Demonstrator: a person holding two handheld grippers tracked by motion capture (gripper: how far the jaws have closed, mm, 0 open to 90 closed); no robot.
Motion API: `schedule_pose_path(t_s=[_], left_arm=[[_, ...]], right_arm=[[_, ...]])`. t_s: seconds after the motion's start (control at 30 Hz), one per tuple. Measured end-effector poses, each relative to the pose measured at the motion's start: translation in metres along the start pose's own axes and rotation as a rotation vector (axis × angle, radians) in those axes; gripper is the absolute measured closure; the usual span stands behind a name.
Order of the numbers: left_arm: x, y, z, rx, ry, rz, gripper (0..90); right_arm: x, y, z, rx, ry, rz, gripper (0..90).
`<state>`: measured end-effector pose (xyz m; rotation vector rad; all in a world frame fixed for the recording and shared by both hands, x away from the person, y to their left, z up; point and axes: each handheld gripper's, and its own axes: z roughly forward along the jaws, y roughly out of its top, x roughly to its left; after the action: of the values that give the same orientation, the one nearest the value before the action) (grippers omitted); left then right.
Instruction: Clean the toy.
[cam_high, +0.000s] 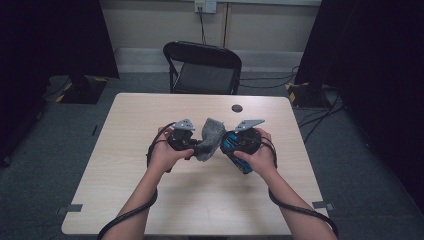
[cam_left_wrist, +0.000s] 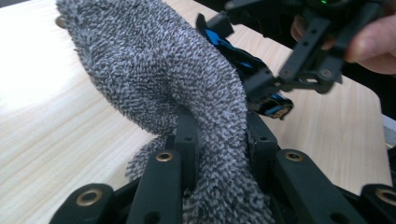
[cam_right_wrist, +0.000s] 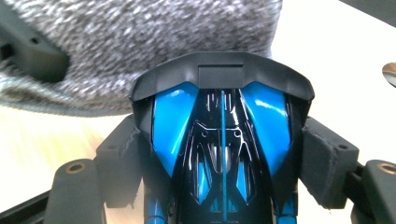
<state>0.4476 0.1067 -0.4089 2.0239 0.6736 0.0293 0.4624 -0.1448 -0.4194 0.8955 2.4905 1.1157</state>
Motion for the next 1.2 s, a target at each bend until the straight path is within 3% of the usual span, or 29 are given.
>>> schedule_pose_path(t_s=[0.73, 0.97, 1.2], left_arm=[[-0.006, -0.007, 0.004, 0.018, 0.002, 0.022, 72.1], [-0.005, -0.009, 0.002, 0.031, 0.029, 0.032, 72.1], [-0.001, -0.011, 0.0, 0.06, 0.09, 0.04, 72.2]], right_arm=[[-0.004, 0.005, -0.003, -0.011, -0.02, 0.02, 25.6], [-0.006, 0.005, -0.003, -0.008, -0.024, 0.023, 25.7], [-0.008, 0.004, -0.006, -0.018, -0.025, 0.035, 25.6]])
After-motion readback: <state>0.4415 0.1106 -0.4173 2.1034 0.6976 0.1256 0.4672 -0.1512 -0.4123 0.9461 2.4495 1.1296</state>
